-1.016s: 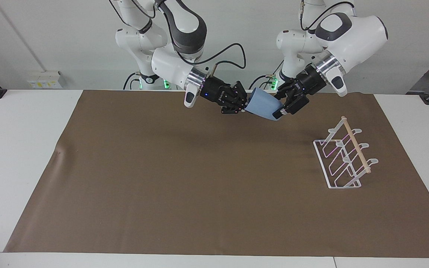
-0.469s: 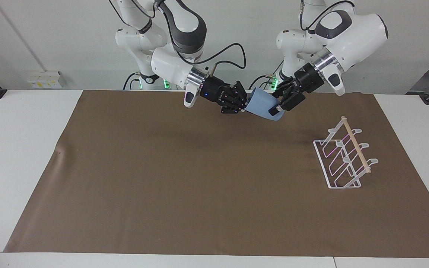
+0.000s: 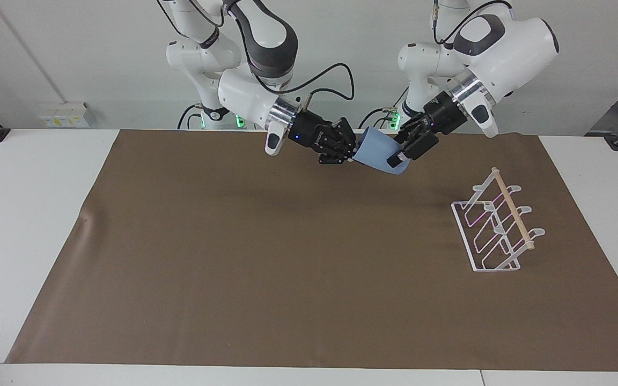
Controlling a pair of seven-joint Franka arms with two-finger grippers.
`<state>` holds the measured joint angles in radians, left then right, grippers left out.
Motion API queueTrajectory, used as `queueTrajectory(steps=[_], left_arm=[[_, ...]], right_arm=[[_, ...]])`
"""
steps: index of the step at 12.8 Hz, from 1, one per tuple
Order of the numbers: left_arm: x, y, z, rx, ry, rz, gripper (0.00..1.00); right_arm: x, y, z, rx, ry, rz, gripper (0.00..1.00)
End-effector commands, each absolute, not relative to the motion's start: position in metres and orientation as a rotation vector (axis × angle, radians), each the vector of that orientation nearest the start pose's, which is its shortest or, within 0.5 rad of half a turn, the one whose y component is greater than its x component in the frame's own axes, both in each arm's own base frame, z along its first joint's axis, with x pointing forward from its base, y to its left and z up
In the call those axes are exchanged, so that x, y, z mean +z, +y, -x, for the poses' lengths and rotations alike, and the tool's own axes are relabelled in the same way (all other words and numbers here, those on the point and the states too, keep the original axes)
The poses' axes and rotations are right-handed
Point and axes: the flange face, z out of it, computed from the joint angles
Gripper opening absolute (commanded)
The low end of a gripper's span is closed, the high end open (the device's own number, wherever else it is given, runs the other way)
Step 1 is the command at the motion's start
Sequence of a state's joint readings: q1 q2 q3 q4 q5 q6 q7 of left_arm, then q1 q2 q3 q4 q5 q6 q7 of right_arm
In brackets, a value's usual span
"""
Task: Hang cup on cup holder
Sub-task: 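Close the left gripper around the cup base held by the right gripper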
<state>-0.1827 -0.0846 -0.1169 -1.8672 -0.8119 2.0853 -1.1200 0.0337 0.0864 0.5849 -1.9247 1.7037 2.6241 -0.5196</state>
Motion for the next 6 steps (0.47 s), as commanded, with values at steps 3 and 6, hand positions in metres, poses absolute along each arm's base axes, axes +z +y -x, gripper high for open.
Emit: queueTrajectory(steps=[3,6], left_arm=[[0.5875,-0.2114,-0.5362,-0.307,1.267,-2.013,0.99],[0.5863,-0.2099,-0.539,-0.299,1.298,-1.984,0.99]], right_arm=[[0.506,0.3263,-0.5222,-0.389,0.287,1.828,0.0],[0.506,0.3263,-0.5222,-0.386,0.291,1.827,0.0]])
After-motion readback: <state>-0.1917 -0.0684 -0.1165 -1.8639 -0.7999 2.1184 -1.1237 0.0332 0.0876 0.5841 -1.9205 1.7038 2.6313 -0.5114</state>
